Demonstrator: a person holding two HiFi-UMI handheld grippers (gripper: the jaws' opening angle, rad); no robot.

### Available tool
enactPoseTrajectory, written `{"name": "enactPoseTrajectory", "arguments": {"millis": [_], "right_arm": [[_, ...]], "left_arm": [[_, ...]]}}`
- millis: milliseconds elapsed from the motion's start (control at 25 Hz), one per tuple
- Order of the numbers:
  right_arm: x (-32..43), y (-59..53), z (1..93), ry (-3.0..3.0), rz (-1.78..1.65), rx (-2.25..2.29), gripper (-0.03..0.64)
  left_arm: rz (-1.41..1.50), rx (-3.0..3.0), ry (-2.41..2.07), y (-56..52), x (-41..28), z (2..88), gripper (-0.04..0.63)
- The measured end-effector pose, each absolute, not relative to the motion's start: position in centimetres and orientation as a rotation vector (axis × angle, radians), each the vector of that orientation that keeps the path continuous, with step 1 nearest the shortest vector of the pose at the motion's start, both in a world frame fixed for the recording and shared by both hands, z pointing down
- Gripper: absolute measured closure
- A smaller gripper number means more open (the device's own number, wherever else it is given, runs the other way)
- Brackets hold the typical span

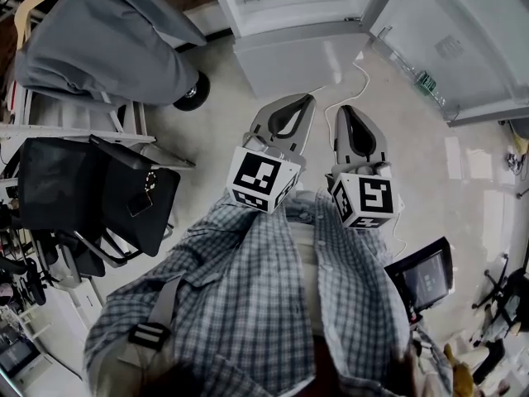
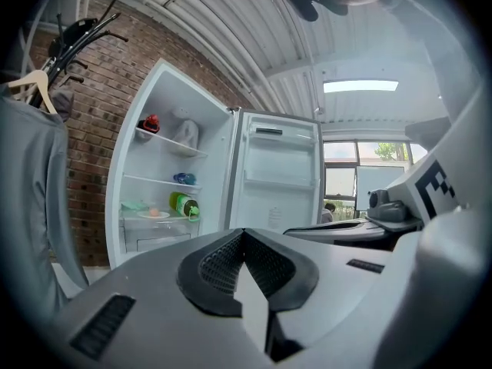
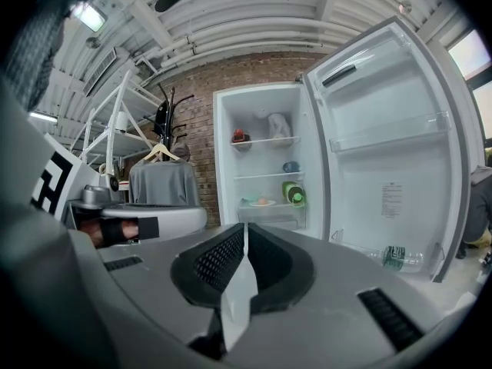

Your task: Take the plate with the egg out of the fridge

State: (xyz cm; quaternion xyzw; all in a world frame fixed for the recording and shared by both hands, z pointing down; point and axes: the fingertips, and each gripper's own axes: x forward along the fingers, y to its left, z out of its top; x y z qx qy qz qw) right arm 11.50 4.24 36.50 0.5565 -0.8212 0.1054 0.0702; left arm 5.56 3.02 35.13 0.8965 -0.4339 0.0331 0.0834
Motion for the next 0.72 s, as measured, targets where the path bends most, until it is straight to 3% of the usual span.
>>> {"name": "enactPoseTrajectory", "arguments": {"millis": [720], "right_arm": [[9.7, -10.6, 35.2, -2.452, 0.247, 1.714, 0.597]], "left_arm": [[0.035, 2.698, -1.273, -11.9, 3.2, 33.7, 0.588]]}}
